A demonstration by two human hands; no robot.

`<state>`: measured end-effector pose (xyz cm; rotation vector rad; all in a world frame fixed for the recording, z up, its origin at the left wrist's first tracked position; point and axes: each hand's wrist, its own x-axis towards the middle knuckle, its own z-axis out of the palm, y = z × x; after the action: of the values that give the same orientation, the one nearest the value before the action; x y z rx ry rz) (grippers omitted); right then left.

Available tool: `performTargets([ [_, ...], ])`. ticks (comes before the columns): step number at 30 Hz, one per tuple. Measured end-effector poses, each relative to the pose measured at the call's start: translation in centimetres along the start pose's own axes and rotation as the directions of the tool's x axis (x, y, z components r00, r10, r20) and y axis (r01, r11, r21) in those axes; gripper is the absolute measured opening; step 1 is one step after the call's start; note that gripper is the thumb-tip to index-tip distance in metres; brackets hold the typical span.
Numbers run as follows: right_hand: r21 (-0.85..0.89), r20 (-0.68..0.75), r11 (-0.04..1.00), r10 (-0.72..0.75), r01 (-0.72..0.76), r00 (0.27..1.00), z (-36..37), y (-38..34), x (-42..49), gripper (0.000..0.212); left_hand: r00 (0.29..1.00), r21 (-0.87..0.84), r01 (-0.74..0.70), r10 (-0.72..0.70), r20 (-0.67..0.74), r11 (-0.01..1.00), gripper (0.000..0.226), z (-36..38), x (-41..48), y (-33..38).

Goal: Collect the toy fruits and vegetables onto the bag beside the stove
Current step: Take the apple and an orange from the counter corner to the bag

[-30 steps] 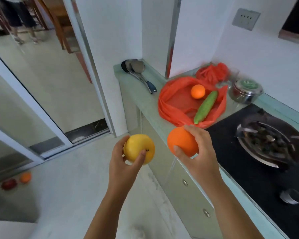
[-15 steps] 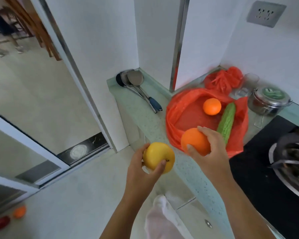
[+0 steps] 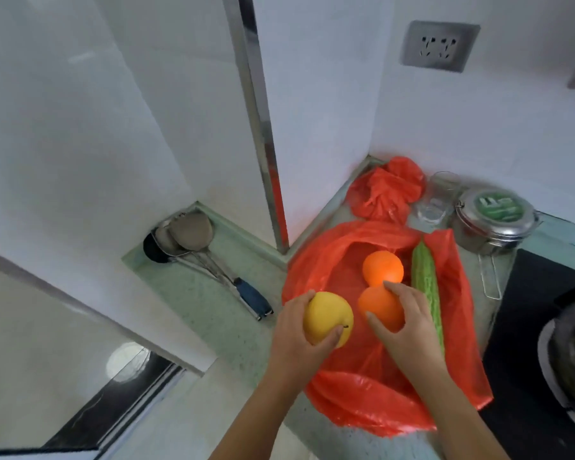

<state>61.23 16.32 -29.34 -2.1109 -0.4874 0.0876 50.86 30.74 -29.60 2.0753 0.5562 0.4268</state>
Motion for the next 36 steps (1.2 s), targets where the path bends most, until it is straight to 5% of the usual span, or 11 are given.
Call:
performTargets([
  [19, -0.196, -0.126, 0.941, 0.255, -0.276, 0.959, 1.7, 2.6, 2.6, 0.057, 0.92, 0.218, -0.298, 0.219, 0.325, 0.929, 0.07, 6.6, 10.8, -2.8],
  [36, -0.314, -0.091, 0.89, 0.319, -0.331, 0.943, 3.4, 2.2, 5.4, 0.063, 0.769, 0.203, -0.606, 0.501, 0.398, 0.769, 0.053, 7.1, 15.8, -4.7],
])
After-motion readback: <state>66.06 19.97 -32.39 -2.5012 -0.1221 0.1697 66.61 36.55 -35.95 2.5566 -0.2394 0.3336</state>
